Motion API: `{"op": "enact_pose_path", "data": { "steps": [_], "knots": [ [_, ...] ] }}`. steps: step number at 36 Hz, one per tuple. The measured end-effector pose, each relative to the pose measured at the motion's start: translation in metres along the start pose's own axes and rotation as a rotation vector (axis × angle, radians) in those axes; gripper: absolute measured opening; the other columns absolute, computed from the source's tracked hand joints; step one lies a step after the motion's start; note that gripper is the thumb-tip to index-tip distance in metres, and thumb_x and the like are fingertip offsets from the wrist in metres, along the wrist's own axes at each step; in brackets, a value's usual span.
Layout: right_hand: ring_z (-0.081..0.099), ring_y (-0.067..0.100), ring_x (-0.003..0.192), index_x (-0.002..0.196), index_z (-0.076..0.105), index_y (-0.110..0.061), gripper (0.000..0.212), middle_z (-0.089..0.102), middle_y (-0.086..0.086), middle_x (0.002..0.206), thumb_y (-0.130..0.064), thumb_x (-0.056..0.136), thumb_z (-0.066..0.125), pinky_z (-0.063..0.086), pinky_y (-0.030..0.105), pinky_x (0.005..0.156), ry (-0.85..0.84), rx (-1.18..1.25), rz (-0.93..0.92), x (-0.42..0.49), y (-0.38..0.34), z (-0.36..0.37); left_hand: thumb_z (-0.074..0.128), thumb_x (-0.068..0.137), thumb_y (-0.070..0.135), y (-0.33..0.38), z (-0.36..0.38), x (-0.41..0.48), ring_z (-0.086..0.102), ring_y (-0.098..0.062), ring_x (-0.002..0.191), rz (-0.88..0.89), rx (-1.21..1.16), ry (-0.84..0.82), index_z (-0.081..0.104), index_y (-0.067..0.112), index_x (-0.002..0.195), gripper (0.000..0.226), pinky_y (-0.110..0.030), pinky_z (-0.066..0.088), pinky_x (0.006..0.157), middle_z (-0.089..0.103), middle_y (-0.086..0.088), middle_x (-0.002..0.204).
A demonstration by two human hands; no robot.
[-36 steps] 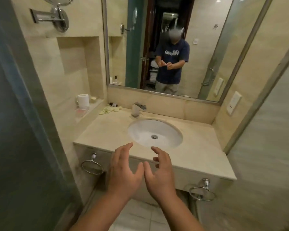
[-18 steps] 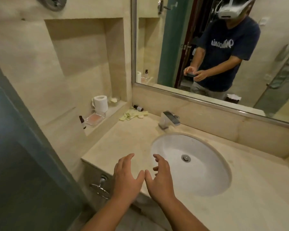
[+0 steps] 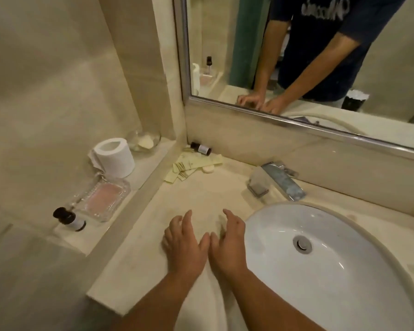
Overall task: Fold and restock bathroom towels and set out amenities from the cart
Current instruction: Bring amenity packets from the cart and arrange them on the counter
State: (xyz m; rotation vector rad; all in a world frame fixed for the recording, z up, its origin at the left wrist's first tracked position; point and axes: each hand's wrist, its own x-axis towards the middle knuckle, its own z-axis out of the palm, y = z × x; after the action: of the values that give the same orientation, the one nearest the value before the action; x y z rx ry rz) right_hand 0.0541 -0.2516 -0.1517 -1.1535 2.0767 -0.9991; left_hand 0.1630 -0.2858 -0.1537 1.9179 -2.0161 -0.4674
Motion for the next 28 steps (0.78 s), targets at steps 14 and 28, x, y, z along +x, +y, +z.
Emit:
{"op": "enact_pose_path", "data": {
  "steps": [14, 28],
  "knots": [
    [0.049, 0.016, 0.136, 0.155, 0.026, -0.031, 0.068, 0.041, -0.006, 0.156, -0.049, 0.097, 0.057, 0.045, 0.03, 0.107, 0.131, -0.299, -0.027, 0.162, -0.026, 0.034, 0.057, 0.092, 0.055, 0.027, 0.043, 0.161, 0.036, -0.028, 0.144, -0.001, 0.096, 0.13, 0.027, 0.025, 0.159, 0.079, -0.048, 0.036, 0.108, 0.032, -0.007, 0.163],
    [0.067, 0.019, 0.091, 0.151, 0.02, -0.045, 0.064, 0.071, -0.008, 0.107, -0.045, 0.095, 0.053, 0.048, 0.035, 0.074, 0.137, -0.321, -0.053, 0.218, -0.039, 0.051, 0.037, 0.084, 0.046, 0.034, 0.051, 0.23, 0.05, -0.022, 0.116, 0.076, 0.115, 0.193, 0.064, 0.028, 0.133, 0.059, -0.043, 0.034, 0.086, 0.063, 0.005, 0.125]
  ]
}}
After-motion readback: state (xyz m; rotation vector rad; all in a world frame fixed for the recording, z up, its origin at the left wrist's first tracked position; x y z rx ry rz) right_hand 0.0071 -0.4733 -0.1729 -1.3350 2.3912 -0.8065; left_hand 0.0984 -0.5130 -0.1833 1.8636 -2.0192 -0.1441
